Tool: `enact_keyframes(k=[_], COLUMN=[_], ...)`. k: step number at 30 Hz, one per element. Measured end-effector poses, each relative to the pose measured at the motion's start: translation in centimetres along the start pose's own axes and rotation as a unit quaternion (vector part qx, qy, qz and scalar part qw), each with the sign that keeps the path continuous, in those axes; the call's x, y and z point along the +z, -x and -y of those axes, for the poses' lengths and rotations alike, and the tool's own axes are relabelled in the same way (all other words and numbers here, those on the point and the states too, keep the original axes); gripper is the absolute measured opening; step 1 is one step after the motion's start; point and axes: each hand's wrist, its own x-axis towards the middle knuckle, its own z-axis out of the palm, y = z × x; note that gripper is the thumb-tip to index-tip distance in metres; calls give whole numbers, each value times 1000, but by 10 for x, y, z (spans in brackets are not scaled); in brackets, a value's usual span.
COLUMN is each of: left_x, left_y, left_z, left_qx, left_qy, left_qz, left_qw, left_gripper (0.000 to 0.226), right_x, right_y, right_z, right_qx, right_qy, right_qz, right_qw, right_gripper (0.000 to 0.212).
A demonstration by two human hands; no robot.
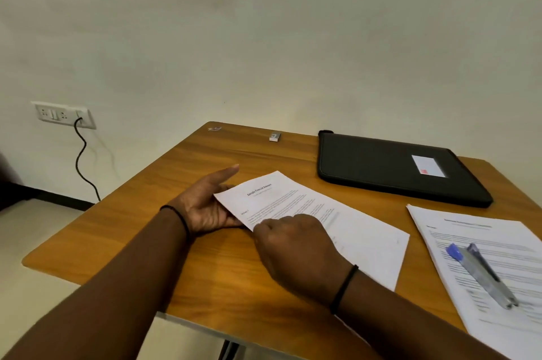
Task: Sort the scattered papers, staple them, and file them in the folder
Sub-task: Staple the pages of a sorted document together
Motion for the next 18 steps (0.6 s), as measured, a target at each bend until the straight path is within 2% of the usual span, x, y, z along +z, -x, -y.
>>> enact_keyframes(k=[5,13,18], left_x=[-3,-27,-29], left_y=[-12,-23,-29], left_z=[-4,-14,-14], left_qx=[-13,4,6], left_qy=[-79,-120,-126], left_qz=[6,39,64], left_qw=[997,992,990], left_gripper=[47,37,38], right_x=[13,21,18], right_y=[14,12,16], right_z=[-8,-10,-4], right_qx=[18,56,81], right_qy=[-28,-64,-86], right_qz=[1,6,-36], right_qw=[999,996,992], right_gripper=[15,35,39])
